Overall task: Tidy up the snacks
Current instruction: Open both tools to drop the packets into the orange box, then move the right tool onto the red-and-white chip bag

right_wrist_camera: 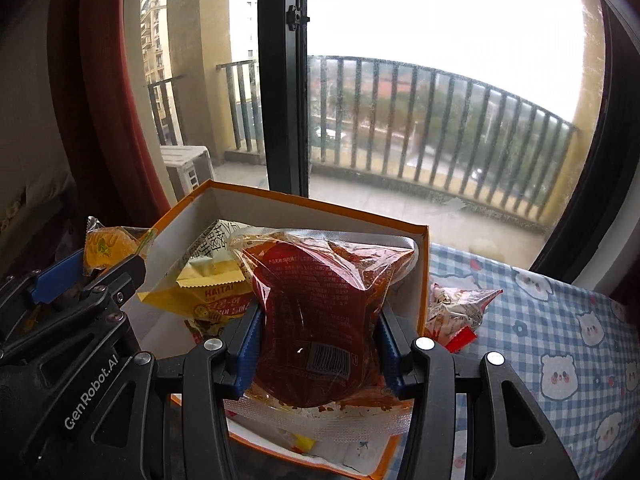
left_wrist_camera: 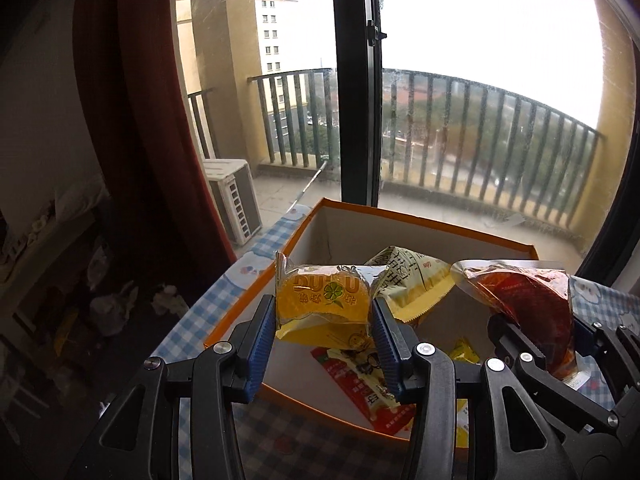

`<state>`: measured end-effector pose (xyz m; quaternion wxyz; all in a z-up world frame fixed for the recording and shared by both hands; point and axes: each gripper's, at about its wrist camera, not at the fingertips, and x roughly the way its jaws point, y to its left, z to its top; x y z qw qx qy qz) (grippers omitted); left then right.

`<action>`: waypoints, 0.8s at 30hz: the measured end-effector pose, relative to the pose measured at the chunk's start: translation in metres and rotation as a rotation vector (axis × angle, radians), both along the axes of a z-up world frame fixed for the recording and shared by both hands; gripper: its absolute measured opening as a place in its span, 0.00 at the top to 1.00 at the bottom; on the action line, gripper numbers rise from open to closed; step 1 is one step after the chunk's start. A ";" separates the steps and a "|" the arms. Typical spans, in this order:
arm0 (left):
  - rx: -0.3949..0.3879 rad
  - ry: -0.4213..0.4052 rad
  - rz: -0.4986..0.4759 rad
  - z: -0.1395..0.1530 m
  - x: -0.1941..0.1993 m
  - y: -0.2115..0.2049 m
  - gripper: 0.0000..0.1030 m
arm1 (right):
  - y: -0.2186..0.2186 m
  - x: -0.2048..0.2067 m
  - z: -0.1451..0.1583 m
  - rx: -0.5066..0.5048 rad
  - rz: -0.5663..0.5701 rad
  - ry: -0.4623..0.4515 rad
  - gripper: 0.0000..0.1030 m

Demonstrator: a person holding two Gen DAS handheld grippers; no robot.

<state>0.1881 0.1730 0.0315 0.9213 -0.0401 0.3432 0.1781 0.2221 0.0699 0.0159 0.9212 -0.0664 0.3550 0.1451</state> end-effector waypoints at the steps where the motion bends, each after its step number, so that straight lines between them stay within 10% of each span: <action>1: -0.001 0.004 0.002 -0.002 0.001 0.001 0.54 | 0.003 0.002 -0.002 -0.001 0.004 0.006 0.49; 12: -0.002 0.035 0.035 -0.008 0.015 0.011 0.29 | 0.008 0.019 -0.021 -0.055 0.013 0.053 0.21; 24: 0.016 0.008 0.003 -0.002 0.011 -0.003 0.25 | 0.004 0.011 -0.009 -0.113 -0.017 -0.031 0.19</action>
